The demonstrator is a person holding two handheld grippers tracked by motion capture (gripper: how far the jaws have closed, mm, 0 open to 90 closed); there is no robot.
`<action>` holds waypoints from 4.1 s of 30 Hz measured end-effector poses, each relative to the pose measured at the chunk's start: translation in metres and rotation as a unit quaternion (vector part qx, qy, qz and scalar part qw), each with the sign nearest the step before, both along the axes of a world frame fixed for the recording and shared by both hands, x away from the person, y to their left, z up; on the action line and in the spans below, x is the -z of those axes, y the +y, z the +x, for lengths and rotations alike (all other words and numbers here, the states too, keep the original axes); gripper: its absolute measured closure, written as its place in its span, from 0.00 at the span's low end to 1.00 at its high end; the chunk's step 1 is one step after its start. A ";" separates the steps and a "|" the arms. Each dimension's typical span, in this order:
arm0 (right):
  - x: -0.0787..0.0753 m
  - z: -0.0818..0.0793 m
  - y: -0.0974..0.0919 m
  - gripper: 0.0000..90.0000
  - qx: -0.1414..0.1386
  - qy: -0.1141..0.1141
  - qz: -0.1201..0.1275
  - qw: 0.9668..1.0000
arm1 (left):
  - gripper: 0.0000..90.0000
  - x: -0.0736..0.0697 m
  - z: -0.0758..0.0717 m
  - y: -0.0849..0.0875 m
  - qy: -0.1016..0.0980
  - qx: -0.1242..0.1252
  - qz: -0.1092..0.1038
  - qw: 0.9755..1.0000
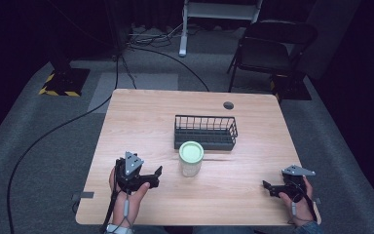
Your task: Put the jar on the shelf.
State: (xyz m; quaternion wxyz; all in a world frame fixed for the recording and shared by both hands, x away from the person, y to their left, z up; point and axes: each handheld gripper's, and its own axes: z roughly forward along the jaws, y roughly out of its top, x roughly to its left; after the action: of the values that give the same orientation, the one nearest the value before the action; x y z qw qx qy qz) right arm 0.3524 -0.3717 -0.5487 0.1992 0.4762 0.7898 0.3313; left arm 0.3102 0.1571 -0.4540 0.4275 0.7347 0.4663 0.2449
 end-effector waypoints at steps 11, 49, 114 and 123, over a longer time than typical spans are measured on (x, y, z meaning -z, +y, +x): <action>0.000 0.000 0.000 0.01 -0.002 0.000 0.000 1.000 | 0.04 -0.010 0.001 -0.016 -0.019 0.007 -0.008 1.000; 0.000 0.000 0.000 0.01 -0.004 0.000 0.000 1.000 | 0.02 -0.007 0.017 -0.070 -0.055 0.038 -0.040 0.997; 0.000 -0.001 -0.001 0.01 -0.008 0.001 0.000 1.000 | 0.03 0.049 0.048 -0.123 -0.008 0.032 -0.030 0.999; 0.000 -0.001 -0.001 0.01 -0.008 0.001 0.000 1.000 | 0.12 0.050 0.046 -0.125 -0.016 0.023 -0.007 1.000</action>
State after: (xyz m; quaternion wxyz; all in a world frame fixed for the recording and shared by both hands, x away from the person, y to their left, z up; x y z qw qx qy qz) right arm 0.3517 -0.3727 -0.5485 0.1962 0.4700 0.7937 0.3325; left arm 0.3567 0.0325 -0.5041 0.4454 0.7386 0.4436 0.2434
